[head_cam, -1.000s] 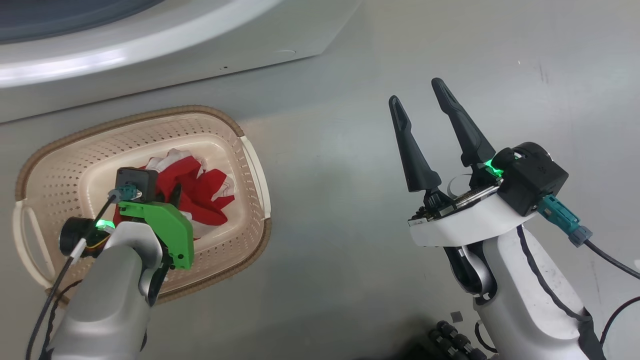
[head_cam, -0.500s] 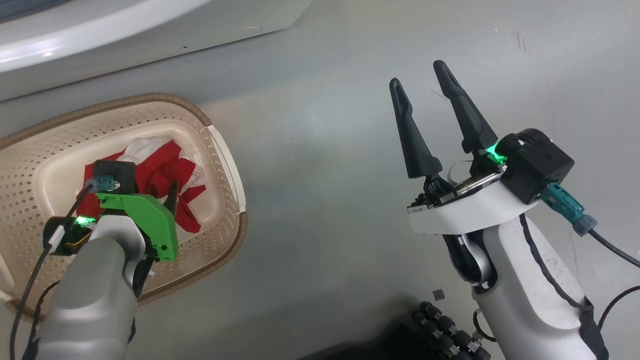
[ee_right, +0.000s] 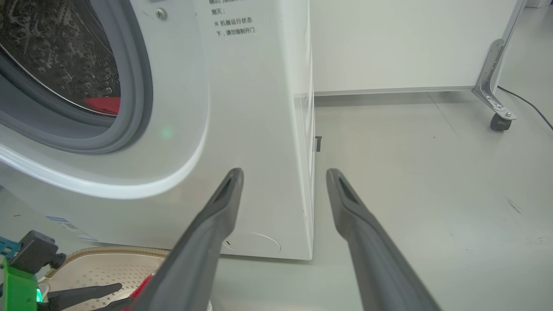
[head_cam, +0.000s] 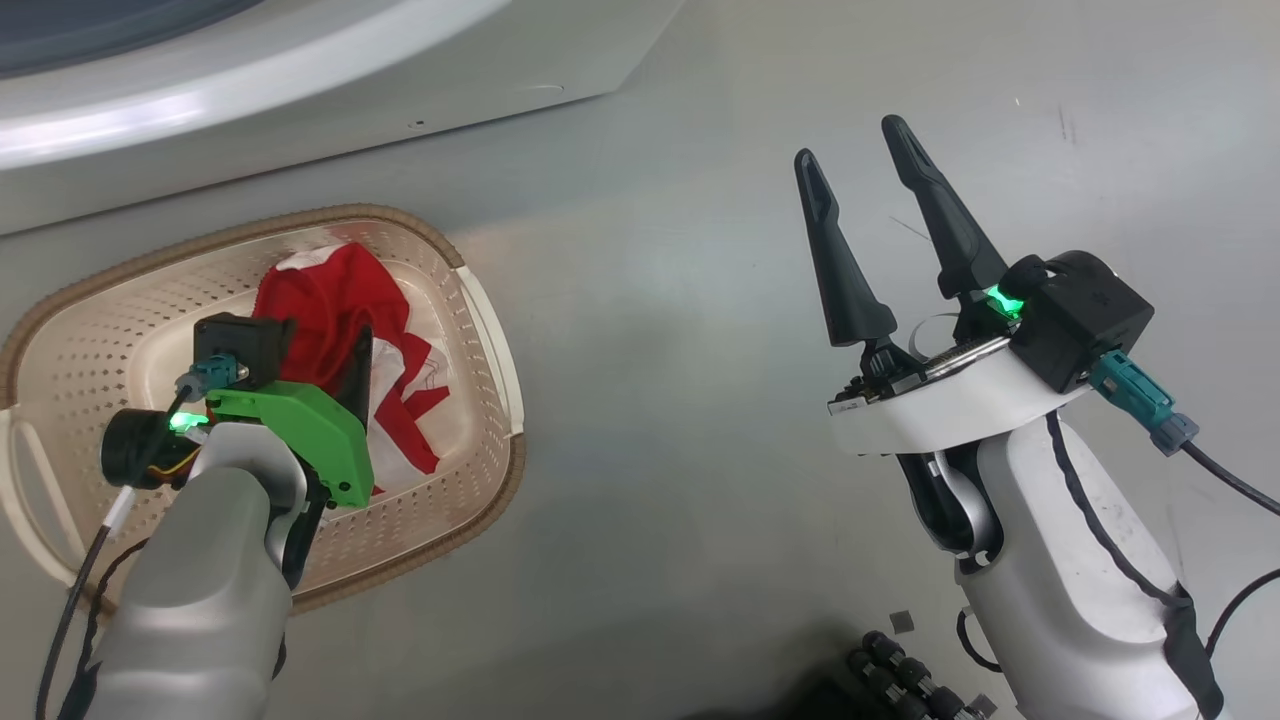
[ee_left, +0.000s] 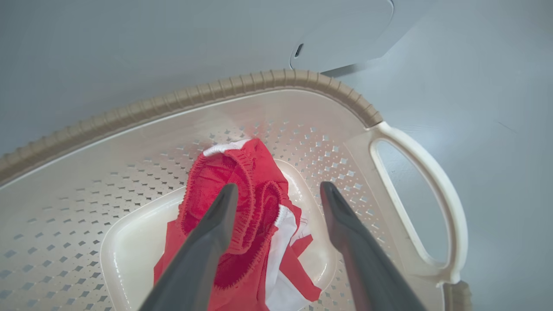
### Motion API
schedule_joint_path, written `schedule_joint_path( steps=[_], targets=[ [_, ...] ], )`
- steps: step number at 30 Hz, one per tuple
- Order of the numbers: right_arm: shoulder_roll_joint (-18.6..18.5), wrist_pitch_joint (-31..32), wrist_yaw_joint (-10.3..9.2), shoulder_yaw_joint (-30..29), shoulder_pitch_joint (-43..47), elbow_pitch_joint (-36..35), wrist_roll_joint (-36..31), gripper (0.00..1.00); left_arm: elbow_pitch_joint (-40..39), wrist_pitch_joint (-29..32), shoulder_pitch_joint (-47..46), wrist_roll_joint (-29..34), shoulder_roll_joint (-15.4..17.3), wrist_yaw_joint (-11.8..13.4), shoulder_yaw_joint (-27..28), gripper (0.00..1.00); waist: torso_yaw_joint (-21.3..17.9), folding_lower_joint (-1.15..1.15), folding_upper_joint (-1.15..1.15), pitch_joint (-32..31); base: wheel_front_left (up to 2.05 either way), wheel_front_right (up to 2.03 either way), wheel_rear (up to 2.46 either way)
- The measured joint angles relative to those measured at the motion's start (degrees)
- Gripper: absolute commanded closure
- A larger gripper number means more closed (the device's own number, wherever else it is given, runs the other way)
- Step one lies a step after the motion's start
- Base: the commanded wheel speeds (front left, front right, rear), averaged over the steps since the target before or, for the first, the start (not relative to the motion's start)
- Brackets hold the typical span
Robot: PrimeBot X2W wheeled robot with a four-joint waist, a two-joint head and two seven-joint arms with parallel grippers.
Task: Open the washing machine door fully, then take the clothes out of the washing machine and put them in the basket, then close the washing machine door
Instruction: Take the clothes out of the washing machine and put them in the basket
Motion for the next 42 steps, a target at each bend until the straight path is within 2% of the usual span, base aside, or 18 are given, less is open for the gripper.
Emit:
schedule_joint_path(
  steps=[6, 14, 19, 30, 42],
  targets=[
    [-0.02, 0.0, 0.0, -2.07, 0.32, 1.81, -1.51, 0.0, 0.02, -5.6, 0.01, -0.02, -1.09, 0.0, 0.32, 0.0, 1.59, 0.0, 0.0, -2.77, 0.0, 0.0, 0.0],
    [-0.01, 0.0, 0.02, -4.58, 3.2, 4.16, -3.35, 0.0, -1.42, -6.34, 0.53, -0.09, -2.38, 0.08, 0.87, 0.0, 4.47, 0.0, 0.0, -7.5, 0.0, 0.0, 0.0],
    [-0.01, 0.0, 0.04, -6.05, 5.13, 5.15, -4.03, 0.0, -4.1, -6.34, 2.2, 0.22, -2.88, 1.0, 1.18, 0.0, 6.41, 0.0, 0.0, -10.8, 0.0, 0.0, 0.0],
    [0.0, 0.0, 0.1, -8.9, 8.89, 6.34, -5.33, 0.0, -20.05, -6.33, 4.53, 2.08, -2.92, 3.37, 5.43, 0.0, 10.48, 0.0, 0.0, -17.71, 0.0, 0.0, 0.0],
    [0.02, 0.0, 0.12, -11.56, 13.48, 6.94, -6.25, 0.0, -31.17, -6.34, 12.23, 4.9, -2.9, 4.66, 7.43, 0.0, 12.87, 0.0, 0.0, -25.04, 0.0, 0.0, 0.0]
  ],
)
